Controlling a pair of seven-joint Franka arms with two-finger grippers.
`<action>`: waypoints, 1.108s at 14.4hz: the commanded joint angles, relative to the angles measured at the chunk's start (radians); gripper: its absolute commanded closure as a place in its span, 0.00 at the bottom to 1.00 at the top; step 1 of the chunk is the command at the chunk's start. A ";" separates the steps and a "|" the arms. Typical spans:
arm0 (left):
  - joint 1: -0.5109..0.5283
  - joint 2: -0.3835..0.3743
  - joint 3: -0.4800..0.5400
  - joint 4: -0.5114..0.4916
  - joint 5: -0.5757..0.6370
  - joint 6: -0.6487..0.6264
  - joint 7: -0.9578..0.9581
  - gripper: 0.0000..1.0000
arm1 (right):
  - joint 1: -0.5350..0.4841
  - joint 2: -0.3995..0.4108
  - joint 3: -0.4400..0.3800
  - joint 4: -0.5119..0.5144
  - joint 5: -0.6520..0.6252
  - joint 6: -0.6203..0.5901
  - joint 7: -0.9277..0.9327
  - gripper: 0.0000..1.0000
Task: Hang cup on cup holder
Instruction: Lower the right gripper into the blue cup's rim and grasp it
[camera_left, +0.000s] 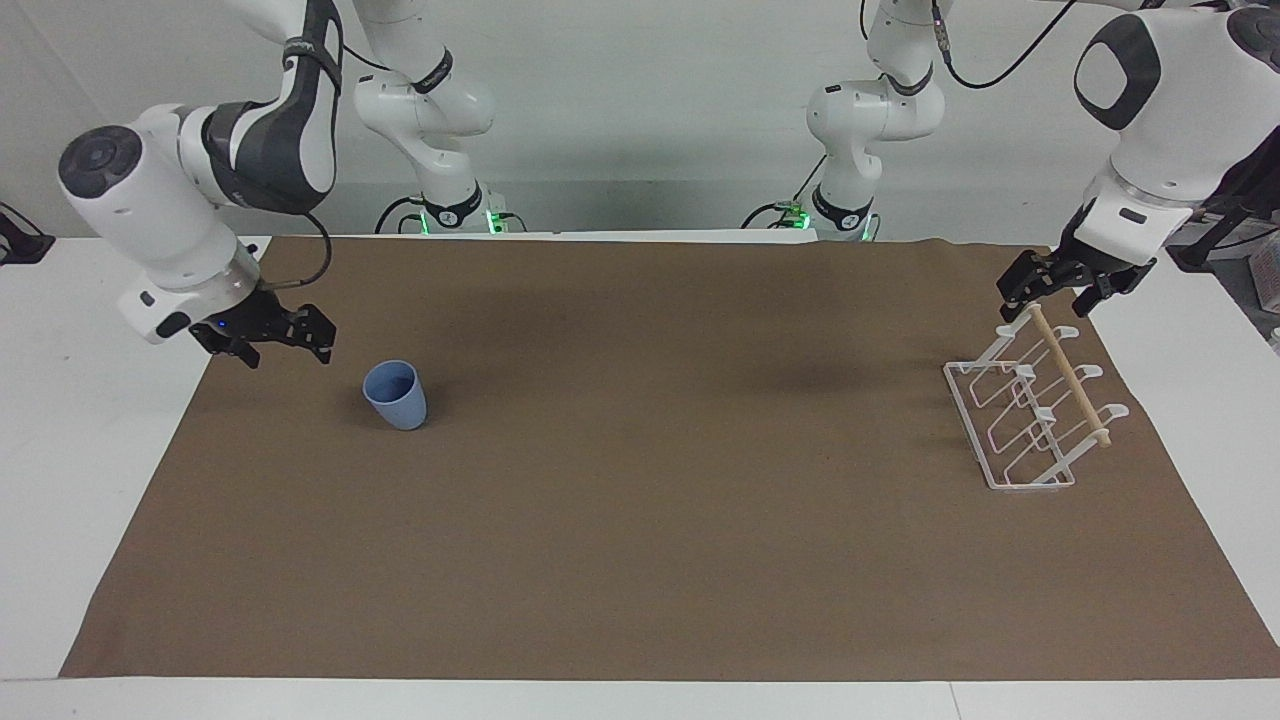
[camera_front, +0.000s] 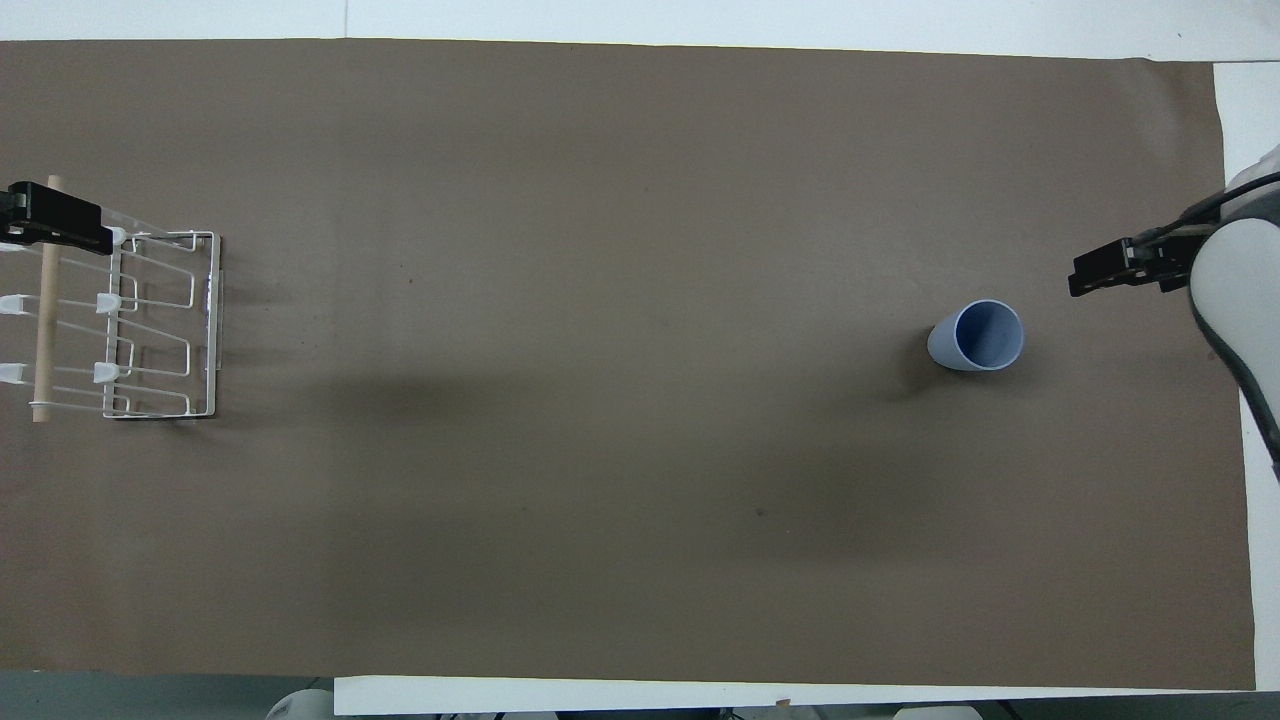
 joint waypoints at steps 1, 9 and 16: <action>-0.009 -0.030 0.005 -0.031 -0.006 -0.002 -0.013 0.00 | 0.028 -0.029 0.006 -0.095 0.021 0.056 -0.015 0.01; -0.009 -0.030 0.004 -0.033 -0.006 -0.001 -0.007 0.00 | 0.062 -0.024 0.006 -0.252 0.021 0.255 -0.059 0.07; -0.010 -0.030 0.004 -0.033 -0.006 -0.001 -0.007 0.00 | 0.065 0.005 0.006 -0.284 0.021 0.300 -0.087 0.43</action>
